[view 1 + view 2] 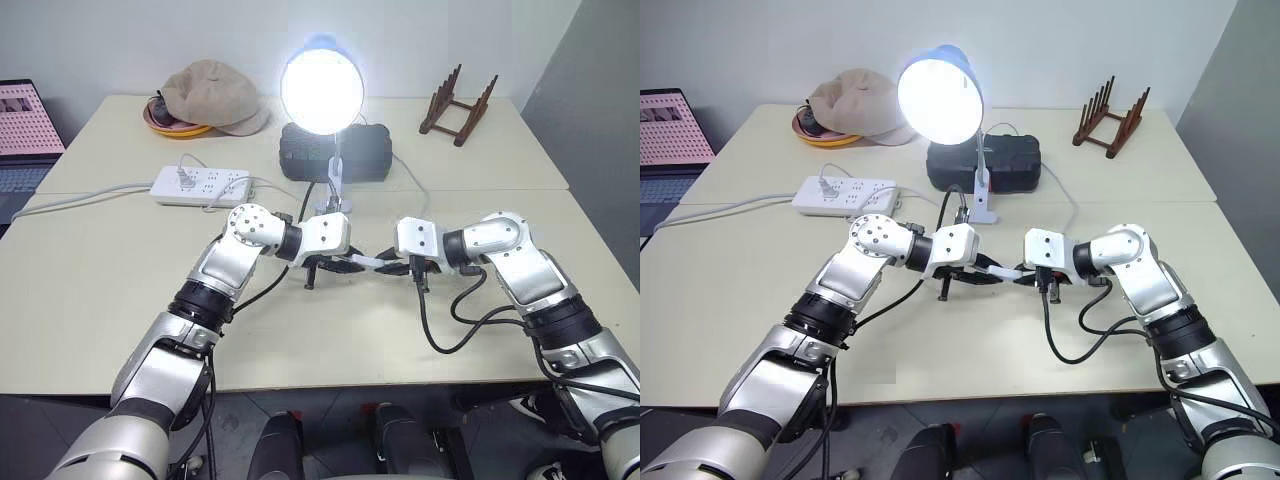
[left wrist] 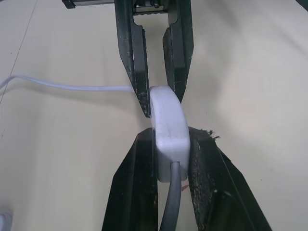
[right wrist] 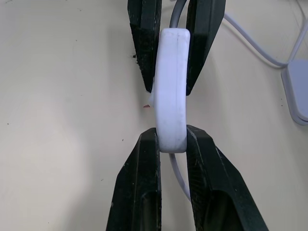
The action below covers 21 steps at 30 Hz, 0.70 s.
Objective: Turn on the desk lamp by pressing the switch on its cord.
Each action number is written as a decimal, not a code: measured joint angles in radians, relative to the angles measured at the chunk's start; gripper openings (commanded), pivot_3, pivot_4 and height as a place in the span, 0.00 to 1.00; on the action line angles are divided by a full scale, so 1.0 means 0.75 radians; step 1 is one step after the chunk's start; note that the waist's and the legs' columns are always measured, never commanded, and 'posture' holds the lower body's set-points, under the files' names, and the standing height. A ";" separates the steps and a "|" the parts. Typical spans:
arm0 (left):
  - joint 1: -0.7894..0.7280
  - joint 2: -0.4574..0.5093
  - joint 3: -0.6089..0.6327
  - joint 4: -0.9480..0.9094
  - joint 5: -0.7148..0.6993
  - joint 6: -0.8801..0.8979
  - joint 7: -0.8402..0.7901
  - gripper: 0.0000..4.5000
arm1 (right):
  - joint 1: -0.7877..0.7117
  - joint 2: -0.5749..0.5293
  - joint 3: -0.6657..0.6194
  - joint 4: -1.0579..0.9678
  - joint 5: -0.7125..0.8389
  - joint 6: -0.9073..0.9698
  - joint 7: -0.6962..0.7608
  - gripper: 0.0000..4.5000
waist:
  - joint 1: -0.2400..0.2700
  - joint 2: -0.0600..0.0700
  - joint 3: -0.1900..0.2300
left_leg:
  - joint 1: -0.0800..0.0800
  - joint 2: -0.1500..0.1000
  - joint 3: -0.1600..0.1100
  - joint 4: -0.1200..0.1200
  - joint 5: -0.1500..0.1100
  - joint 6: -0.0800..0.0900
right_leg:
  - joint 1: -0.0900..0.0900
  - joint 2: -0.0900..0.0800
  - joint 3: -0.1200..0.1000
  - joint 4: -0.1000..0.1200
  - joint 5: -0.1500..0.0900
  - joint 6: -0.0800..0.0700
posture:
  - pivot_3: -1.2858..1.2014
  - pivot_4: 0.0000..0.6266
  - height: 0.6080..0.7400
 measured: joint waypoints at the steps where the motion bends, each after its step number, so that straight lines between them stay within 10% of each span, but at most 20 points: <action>1: 0.000 0.000 0.000 0.000 0.000 0.000 0.000 0.11 | 0.000 0.000 0.000 0.000 0.000 0.000 0.000 0.08 | 0.000 0.000 0.000 | 0.000 0.000 0.000 0.000 0.000 0.000 | 0.000 0.000 0.000 0.000 0.000 0.000 | 0.52 0.24 1.00; 7: 0.000 0.000 0.000 0.000 0.000 -0.001 0.001 0.11 | 0.000 0.000 0.000 0.001 0.000 -0.001 0.000 0.08 | 0.000 0.000 0.000 | 0.000 0.000 0.000 0.000 0.000 0.000 | 0.000 0.000 0.000 0.000 0.000 0.000 | 0.52 0.24 1.00; 21: 0.092 0.106 0.057 -0.183 -0.078 0.120 -0.066 0.81 | -0.008 0.008 0.012 0.154 -0.011 -0.110 0.014 0.08 | -0.003 0.000 0.000 | 0.000 0.000 0.000 0.000 0.000 0.000 | 0.000 0.000 0.000 0.001 0.000 0.000 | 0.52 0.24 1.00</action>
